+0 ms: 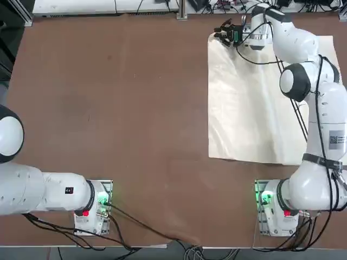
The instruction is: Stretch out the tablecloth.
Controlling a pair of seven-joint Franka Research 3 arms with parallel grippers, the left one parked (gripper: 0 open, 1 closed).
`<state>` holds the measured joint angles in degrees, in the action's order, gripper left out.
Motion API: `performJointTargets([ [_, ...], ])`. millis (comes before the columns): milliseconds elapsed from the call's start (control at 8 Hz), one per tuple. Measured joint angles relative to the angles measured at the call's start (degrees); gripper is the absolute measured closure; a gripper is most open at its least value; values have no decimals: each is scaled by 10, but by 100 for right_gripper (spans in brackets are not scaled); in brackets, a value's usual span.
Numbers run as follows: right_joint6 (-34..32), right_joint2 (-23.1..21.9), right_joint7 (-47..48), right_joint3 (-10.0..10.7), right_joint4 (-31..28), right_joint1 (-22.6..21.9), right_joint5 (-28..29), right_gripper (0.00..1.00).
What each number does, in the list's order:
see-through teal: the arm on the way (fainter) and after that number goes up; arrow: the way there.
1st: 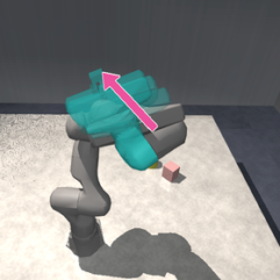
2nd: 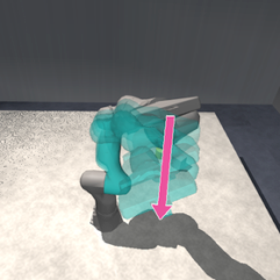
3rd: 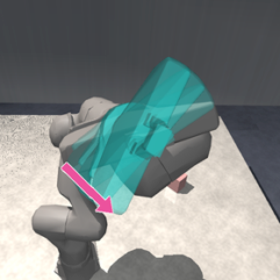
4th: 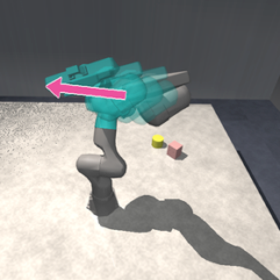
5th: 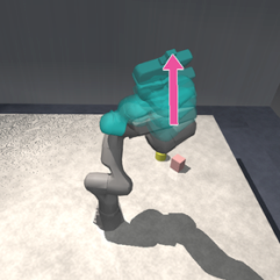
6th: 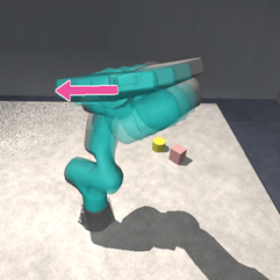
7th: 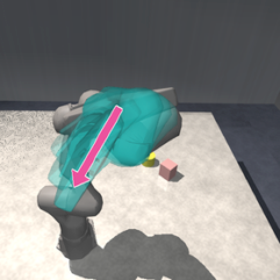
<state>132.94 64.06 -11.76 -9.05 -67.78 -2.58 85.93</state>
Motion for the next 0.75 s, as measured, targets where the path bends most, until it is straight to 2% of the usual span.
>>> performJointTargets([
  [750,22,0,7,2,8,-26,12,81],
])
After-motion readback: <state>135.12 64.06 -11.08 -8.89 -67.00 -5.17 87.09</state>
